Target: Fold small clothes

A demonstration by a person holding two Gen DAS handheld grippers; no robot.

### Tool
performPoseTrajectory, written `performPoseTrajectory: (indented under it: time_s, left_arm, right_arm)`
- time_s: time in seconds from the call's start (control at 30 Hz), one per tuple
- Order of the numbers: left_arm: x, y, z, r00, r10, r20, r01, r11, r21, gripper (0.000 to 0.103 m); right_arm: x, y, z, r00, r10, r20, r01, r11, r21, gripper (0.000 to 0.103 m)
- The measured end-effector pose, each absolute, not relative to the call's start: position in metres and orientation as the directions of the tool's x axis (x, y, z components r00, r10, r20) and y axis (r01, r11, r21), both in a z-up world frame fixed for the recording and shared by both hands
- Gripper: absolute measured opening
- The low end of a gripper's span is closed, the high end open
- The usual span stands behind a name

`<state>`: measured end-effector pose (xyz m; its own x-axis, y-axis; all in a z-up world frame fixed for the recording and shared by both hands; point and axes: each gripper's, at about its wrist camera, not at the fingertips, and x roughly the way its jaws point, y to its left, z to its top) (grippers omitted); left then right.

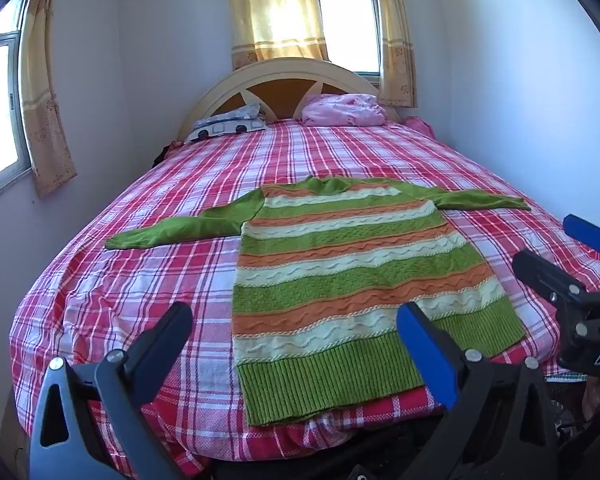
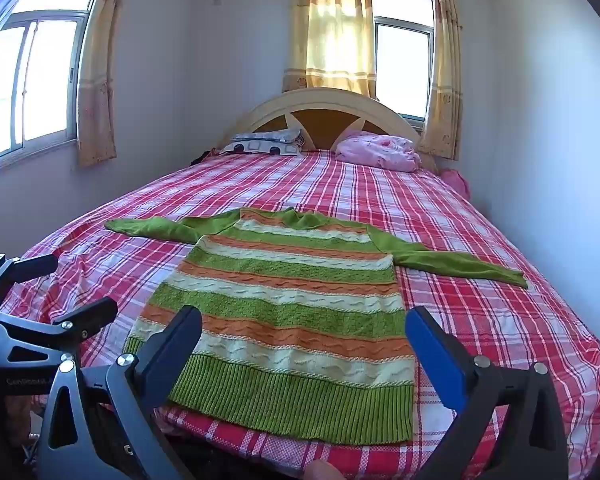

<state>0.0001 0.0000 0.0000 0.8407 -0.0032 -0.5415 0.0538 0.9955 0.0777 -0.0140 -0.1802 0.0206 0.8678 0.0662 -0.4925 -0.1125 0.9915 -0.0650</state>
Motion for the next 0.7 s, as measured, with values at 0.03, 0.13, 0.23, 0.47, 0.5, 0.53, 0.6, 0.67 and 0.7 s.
performPoseTrajectory:
  time_s: [0.03,0.13,0.23,0.47,0.5,0.53,0.6,0.67,0.7]
  left_arm:
    - [0.0002,-0.0001,0.0000,0.838,-0.010,-0.545,0.060,0.995,0.074,0.103]
    - [-0.0004,0.0003,0.0003,0.838,-0.015,-0.545,0.061,0.996,0.067,0.103]
    - [-0.0017,0.0022,0.0008,0.838,-0.015,-0.545,0.062,0.996,0.067,0.103]
    - [-0.0003,0.0038,0.0022,0.844,-0.004,-0.537,0.048,0.996,0.069,0.103]
    - [0.0007,0.0034,0.0051,0.846,0.000,-0.534,0.045,0.996,0.072,0.103]
    - [-0.0001,0.0042,0.0063,0.847,0.001,-0.532,0.043,0.997,0.070,0.103]
    - [0.0007,0.0039,0.0061,0.844,0.001,-0.537,0.042,0.997,0.069,0.103]
    - [0.0009,0.0042,0.0055,0.842,0.004,-0.540,0.038,0.997,0.066,0.103]
    - [0.0013,0.0049,0.0053,0.840,0.003,-0.542,0.037,0.997,0.063,0.103]
  right_arm:
    - [-0.0135,-0.1804,0.0207,0.868,0.065,-0.492,-0.112,0.992,-0.065,0.102]
    - [-0.0115,-0.1818,0.0206,0.866,0.067,-0.495,-0.112,0.992,-0.060,0.102]
    - [-0.0130,-0.1833,0.0169,0.864,0.067,-0.498,-0.110,0.992,-0.057,0.102]
    - [-0.0125,-0.1816,0.0157,0.859,0.058,-0.508,-0.106,0.992,-0.066,0.102]
    - [-0.0106,-0.1830,0.0167,0.857,0.058,-0.512,-0.104,0.993,-0.062,0.102]
    - [-0.0105,-0.1830,0.0162,0.856,0.059,-0.513,-0.104,0.993,-0.061,0.102]
    - [-0.0105,-0.1841,0.0156,0.854,0.061,-0.517,-0.104,0.993,-0.055,0.102]
    - [-0.0099,-0.1843,0.0150,0.852,0.062,-0.520,-0.103,0.993,-0.051,0.102]
    - [-0.0097,-0.1844,0.0150,0.851,0.062,-0.521,-0.102,0.993,-0.050,0.102]
